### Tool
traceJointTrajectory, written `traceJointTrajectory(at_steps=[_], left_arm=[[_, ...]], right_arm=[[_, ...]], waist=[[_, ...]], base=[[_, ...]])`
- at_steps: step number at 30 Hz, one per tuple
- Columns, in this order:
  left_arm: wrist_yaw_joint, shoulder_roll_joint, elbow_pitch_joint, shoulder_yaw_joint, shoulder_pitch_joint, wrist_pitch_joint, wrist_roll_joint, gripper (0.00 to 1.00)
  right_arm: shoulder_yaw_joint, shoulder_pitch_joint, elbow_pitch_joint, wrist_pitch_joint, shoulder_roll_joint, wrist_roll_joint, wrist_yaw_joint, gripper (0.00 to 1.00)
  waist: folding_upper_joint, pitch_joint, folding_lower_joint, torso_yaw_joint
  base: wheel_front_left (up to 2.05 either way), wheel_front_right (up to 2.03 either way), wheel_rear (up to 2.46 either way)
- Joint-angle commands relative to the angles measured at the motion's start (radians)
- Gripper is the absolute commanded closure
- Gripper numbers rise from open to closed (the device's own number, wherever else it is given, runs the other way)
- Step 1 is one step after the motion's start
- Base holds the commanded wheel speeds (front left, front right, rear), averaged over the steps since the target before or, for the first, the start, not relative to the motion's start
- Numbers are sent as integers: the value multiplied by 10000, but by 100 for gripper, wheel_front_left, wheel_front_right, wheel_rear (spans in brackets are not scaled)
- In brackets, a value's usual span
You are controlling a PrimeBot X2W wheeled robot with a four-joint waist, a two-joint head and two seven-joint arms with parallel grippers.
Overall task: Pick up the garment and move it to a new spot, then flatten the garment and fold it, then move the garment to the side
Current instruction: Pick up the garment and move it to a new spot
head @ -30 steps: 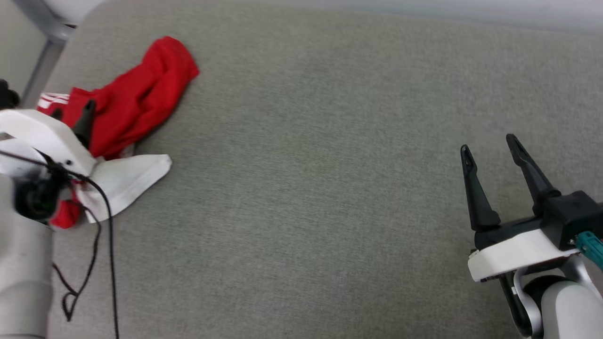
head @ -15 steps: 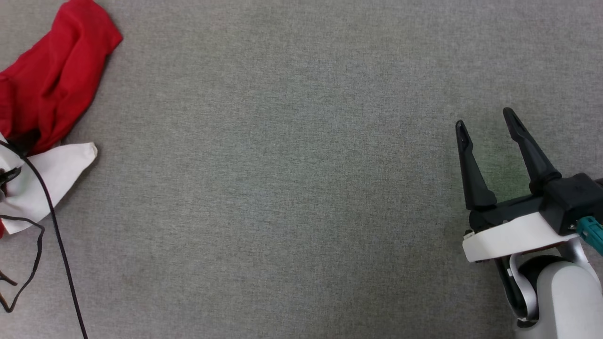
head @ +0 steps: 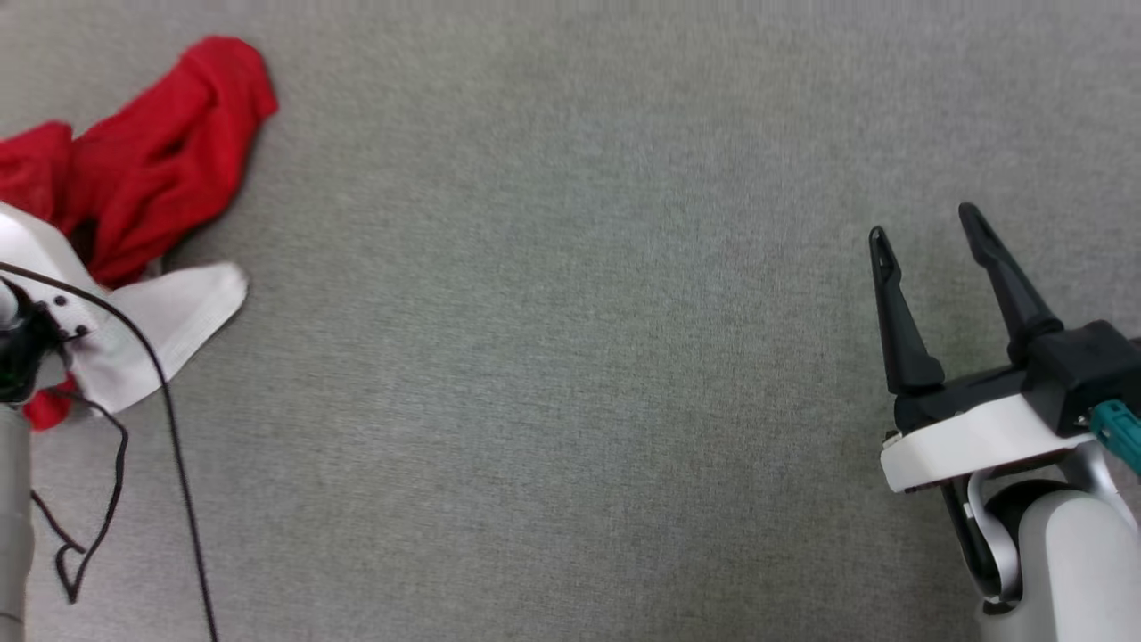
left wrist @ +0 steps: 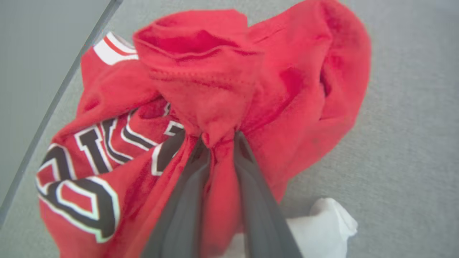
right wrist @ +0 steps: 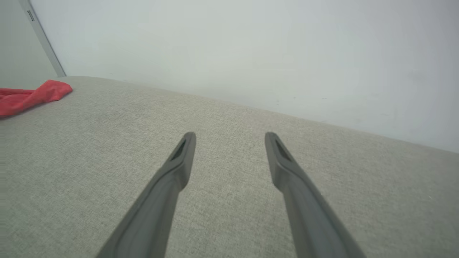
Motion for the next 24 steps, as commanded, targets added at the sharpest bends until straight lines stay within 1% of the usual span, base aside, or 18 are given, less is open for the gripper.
traceJointTrajectory(at_steps=[1,7,14,18,22,24], left_arm=[[-21,-28,-93,-88,23,-434,145,100],[10,-323,-462,-215,91,-2552,526,100],[345,-956,-1355,-388,678,-4743,957,100],[532,-1350,-2135,-601,1306,-5481,1158,100],[735,-1803,-3065,-830,1956,-5798,1255,100],[764,-2072,-3595,-1022,2293,-5852,1246,100]], right_arm=[[-22,147,90,-18,2,56,-7,0],[-80,488,418,-143,2,323,-7,0],[-395,1113,621,-234,4,710,-7,0],[-531,1528,615,-199,2,829,-7,0],[-631,1884,486,-107,2,928,-7,0],[-693,2051,405,-46,4,985,-7,0]], waist=[[0,-527,-2,168],[0,-1638,-2,249],[0,-2932,-2,86],[0,-3564,-2,-227],[0,-3987,-2,-666],[0,-4117,-2,-927]], base=[[0,0,0],[0,0,0],[0,0,0],[0,0,0],[0,0,0],[0,0,0]])
